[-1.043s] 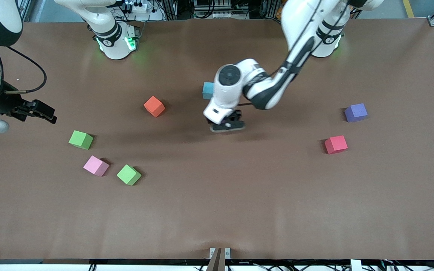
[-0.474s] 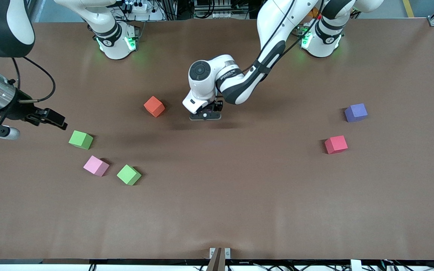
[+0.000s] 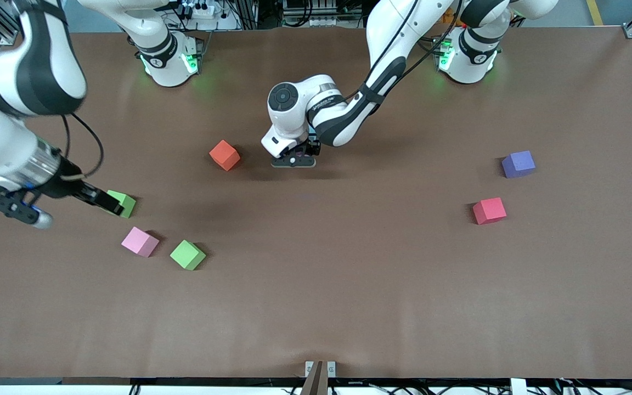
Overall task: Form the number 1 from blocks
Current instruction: 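Carry the pink cube toward the cyan cube with the left gripper, then place the pink cube while the right gripper grasps the green cube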
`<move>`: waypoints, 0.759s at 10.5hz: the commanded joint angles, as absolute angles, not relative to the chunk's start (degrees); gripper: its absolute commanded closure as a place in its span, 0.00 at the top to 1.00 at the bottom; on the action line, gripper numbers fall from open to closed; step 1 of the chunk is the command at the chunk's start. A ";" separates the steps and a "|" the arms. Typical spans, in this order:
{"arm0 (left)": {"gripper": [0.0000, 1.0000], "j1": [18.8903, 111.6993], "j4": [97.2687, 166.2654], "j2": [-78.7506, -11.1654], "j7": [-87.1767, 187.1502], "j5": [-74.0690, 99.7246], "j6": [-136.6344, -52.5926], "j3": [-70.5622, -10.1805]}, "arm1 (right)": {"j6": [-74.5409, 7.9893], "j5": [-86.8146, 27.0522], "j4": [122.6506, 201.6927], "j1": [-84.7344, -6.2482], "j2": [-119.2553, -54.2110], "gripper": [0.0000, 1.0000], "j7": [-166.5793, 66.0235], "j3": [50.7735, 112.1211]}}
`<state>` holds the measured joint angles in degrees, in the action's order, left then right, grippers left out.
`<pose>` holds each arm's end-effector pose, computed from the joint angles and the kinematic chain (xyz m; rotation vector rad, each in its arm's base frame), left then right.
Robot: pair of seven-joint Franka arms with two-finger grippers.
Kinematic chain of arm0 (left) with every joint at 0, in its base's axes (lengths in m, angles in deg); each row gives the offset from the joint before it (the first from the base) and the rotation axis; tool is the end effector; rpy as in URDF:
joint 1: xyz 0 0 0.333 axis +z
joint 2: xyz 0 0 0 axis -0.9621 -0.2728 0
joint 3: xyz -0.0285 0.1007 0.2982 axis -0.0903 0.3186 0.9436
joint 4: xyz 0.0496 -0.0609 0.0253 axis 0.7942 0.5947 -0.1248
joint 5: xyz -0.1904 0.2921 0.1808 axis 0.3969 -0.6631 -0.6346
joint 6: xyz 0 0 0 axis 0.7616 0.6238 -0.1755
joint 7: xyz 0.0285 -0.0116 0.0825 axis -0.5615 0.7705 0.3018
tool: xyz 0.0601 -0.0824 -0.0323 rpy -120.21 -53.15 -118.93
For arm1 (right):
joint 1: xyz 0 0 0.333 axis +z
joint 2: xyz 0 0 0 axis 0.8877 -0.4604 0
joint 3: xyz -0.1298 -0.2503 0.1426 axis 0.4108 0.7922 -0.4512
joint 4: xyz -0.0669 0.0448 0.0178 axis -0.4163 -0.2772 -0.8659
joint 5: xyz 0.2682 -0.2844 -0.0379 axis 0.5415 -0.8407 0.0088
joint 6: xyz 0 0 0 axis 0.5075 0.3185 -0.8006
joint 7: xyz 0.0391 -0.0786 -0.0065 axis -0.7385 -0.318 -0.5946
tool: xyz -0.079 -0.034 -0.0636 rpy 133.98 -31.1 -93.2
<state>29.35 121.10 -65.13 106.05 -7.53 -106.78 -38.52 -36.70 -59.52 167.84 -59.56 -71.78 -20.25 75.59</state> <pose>0.3641 -0.5936 0.1846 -3.1121 0.0489 0.1224 0.6115 0.0431 0.4617 -2.9334 0.6439 -0.1035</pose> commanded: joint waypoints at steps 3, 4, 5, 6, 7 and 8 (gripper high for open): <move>0.00 29.08 120.38 -67.06 104.88 -8.38 -108.67 -37.78 | -41.92 -58.73 164.15 -56.02 -81.00 1.00 -8.71 77.66; 0.00 29.08 120.65 -66.80 104.71 -8.38 -108.67 -37.78 | -42.45 -58.82 162.40 -54.00 -83.55 1.00 -7.73 79.06; 0.00 29.17 120.74 -66.80 104.71 -8.47 -108.67 -37.78 | -42.37 -58.82 159.77 -52.50 -86.44 1.00 -7.72 80.55; 0.00 29.08 121.17 -66.62 104.62 -8.47 -108.58 -37.78 | -42.20 -58.90 156.96 -51.44 -89.43 1.00 -7.80 81.35; 0.00 29.08 121.52 -66.62 104.62 -8.73 -108.58 -37.78 | -42.28 -59.08 155.19 -50.47 -91.55 1.00 -8.33 81.79; 0.00 29.08 121.96 -66.27 104.62 -8.73 -108.58 -37.78 | -42.28 -59.17 153.08 -49.94 -93.74 1.00 -8.42 81.80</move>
<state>29.32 121.10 -65.54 105.63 -7.74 -107.34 -38.44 -43.16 -59.21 158.60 -51.40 -89.27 -8.77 80.66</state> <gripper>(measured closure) 0.396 0.000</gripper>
